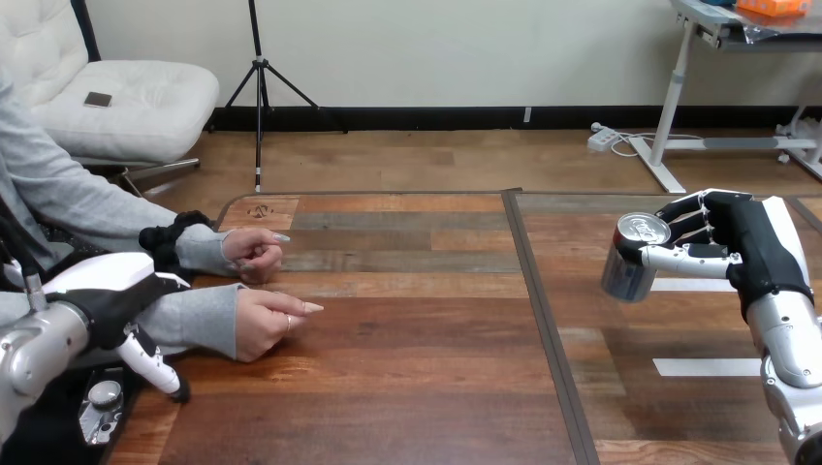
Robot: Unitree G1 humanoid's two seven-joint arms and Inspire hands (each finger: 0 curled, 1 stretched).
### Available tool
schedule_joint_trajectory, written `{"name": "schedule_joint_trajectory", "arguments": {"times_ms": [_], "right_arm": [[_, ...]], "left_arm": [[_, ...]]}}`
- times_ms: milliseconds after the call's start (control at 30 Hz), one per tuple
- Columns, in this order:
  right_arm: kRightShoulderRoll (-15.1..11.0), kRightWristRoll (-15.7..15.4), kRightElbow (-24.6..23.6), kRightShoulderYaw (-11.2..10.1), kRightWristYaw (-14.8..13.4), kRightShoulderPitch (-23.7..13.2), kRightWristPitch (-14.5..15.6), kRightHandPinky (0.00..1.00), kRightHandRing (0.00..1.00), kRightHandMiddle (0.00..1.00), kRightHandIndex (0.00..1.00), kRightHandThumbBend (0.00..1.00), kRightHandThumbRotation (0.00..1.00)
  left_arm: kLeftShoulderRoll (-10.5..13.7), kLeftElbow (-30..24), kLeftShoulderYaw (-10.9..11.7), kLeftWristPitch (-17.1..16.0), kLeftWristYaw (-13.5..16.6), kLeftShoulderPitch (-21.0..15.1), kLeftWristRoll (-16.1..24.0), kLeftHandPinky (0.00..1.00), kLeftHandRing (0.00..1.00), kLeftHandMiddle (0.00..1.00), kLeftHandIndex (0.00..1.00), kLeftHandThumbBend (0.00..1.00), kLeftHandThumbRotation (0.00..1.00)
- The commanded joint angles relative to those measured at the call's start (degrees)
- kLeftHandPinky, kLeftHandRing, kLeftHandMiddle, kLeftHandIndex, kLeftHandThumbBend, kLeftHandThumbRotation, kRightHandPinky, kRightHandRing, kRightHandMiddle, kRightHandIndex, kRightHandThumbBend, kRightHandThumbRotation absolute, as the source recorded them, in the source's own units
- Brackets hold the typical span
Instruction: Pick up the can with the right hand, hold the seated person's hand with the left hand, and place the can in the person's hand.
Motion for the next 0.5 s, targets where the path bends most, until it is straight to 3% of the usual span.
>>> {"name": "schedule_joint_trajectory", "arguments": {"times_ms": [0,333,467], "right_arm": [[-0.44,1.09,-2.62,-1.10,-0.53,-3.83,-1.88,0.39,0.41,0.44,0.44,0.80,0.00],[-0.30,1.28,-2.78,-0.97,-0.82,-3.83,-1.56,0.38,0.40,0.44,0.44,0.80,0.00],[-0.23,1.17,-2.84,-0.88,-1.15,-3.81,-1.55,0.38,0.40,0.44,0.44,0.80,0.00]], "left_arm": [[1.11,-0.30,0.06,-0.23,-0.37,-4.86,-1.39,0.69,0.79,0.82,0.83,1.00,0.11],[1.28,-0.60,-0.05,-1.70,0.22,-4.80,-1.86,0.60,0.70,0.75,0.77,1.00,0.03],[1.15,-0.96,0.67,-2.91,0.90,-4.31,-2.86,0.50,0.62,0.71,0.74,1.00,0.01]]}}
